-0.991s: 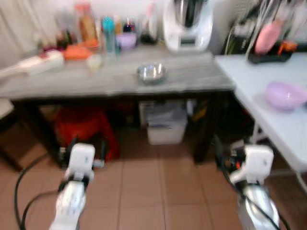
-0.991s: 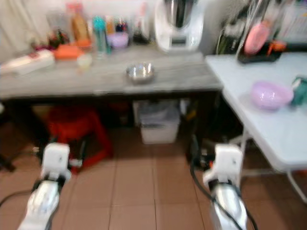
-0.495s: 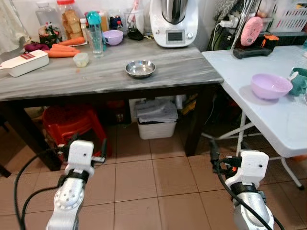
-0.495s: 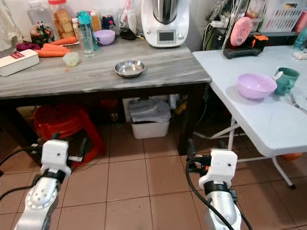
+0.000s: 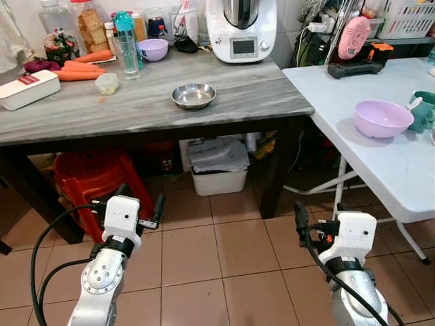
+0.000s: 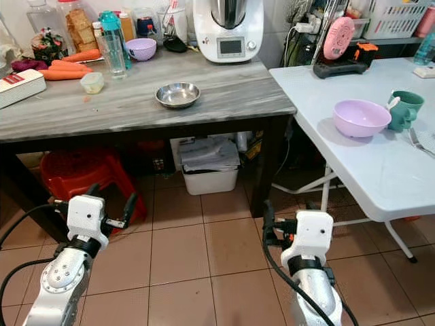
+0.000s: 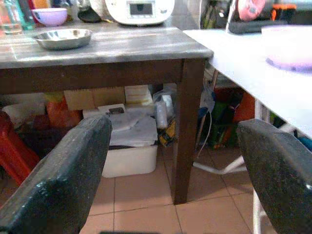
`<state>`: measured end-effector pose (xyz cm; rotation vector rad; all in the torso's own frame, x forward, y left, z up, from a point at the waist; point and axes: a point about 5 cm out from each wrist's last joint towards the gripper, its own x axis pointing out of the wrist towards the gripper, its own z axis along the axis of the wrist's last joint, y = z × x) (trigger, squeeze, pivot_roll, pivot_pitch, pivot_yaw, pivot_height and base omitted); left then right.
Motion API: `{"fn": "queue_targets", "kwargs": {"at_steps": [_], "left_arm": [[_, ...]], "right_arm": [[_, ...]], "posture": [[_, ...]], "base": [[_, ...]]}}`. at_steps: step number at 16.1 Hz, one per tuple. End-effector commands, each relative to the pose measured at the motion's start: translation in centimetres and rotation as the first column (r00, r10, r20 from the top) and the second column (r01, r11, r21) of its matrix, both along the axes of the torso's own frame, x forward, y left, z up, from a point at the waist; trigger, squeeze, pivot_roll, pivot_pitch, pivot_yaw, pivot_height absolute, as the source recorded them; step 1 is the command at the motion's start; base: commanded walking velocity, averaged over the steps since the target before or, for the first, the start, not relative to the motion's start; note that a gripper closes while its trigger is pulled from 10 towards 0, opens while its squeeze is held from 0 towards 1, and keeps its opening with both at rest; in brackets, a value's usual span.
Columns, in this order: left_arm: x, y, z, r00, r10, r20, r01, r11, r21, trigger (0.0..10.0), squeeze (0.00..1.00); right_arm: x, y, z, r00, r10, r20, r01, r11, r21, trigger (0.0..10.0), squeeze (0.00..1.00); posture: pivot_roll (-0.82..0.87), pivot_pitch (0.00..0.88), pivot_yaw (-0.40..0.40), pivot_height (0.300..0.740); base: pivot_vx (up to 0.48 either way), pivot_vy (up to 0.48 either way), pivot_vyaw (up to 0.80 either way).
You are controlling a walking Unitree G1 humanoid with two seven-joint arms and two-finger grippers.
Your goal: Setting the table
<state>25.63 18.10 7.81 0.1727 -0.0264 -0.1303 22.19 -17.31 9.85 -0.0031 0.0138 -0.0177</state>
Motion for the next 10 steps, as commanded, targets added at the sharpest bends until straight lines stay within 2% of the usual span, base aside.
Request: {"fn": "queue_targets", "kwargs": {"at_steps": [1,2,10], "left_arm": [[0.27,-0.04,0.31,1.000,-0.005,0.007,0.005,1.000,0.001,10.0,0.00],[0.40,-0.21,0.39,1.000,-0.009,0.010,0.009,1.000,-0.002,10.0,0.00],[0.40,-0.42,0.43,1.000,-0.002,0.019,0.002,1.000,0.001,10.0,0.00]], "right_arm": [[0.29,0.26,0.38,1.000,0.017,0.019,-0.017,0.999,-0.044,10.0,0.00],[0.45,0.33,0.41,1.000,0.020,0.020,-0.019,0.997,-0.079,10.0,0.00],[0.79,0.79,0.51,0.998,0.061,0.016,-0.060,0.997,-0.055,10.0,0.00]], "posture": [[0.00,0.000,0.036,0.740],[0.00,0.000,0.032,0.740],[0.01,0.000,0.024,0.740]], "base": [[0.000,0.000,0.80],[0.000,0.000,0.80],[0.000,0.000,0.80]]}}
